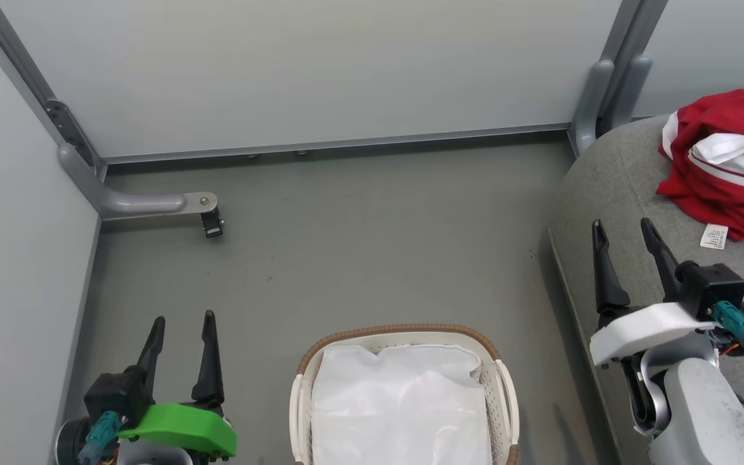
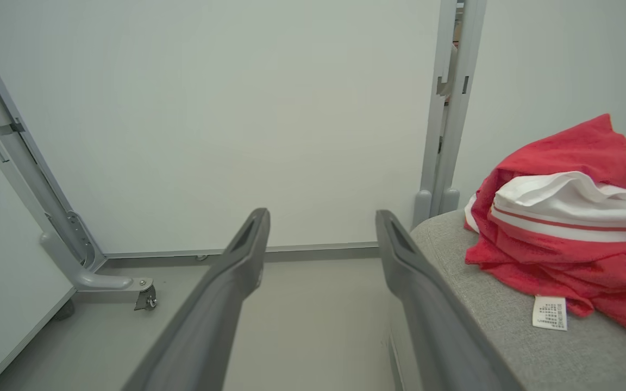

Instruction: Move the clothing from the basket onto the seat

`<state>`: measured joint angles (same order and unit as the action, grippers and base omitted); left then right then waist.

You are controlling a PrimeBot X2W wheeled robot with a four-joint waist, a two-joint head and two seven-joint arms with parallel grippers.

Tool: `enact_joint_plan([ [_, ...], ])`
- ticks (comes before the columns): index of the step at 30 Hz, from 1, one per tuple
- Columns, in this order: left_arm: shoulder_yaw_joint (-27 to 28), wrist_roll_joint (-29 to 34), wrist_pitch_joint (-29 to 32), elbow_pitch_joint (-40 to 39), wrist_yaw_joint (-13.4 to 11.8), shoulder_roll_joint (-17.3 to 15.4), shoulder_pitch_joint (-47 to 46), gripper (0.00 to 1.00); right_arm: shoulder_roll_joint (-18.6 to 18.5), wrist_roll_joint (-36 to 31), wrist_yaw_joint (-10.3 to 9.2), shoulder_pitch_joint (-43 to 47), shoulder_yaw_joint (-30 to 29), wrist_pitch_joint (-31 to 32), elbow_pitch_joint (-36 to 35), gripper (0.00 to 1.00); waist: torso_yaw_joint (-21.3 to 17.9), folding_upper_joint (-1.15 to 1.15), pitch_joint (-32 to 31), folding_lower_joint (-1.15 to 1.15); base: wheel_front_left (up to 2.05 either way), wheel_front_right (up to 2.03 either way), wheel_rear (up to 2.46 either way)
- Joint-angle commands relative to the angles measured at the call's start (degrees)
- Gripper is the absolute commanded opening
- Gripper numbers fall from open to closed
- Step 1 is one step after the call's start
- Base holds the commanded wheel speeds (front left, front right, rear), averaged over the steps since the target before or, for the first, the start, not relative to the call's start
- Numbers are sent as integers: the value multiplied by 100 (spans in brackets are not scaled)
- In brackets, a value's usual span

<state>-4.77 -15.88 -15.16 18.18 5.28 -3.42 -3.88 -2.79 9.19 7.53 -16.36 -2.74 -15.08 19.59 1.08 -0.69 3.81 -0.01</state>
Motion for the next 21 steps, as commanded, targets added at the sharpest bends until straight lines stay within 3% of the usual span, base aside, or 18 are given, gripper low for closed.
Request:
enact_joint_plan([
  [1,81,55,3,-48,0,3,118,100,-21,98,-8,175,29,-13,-50,100,-32,69,-32,1,0,0,0],
  [13,164,-41,3,-156,88,52,471,100,-24,55,-8,920,324,-13,-300,100,-79,69,-152,1,0,0,0],
  [21,100,-154,3,-247,-4,51,630,100,-21,20,-8,1011,382,-13,-325,100,-101,69,-204,1,0,0,0],
])
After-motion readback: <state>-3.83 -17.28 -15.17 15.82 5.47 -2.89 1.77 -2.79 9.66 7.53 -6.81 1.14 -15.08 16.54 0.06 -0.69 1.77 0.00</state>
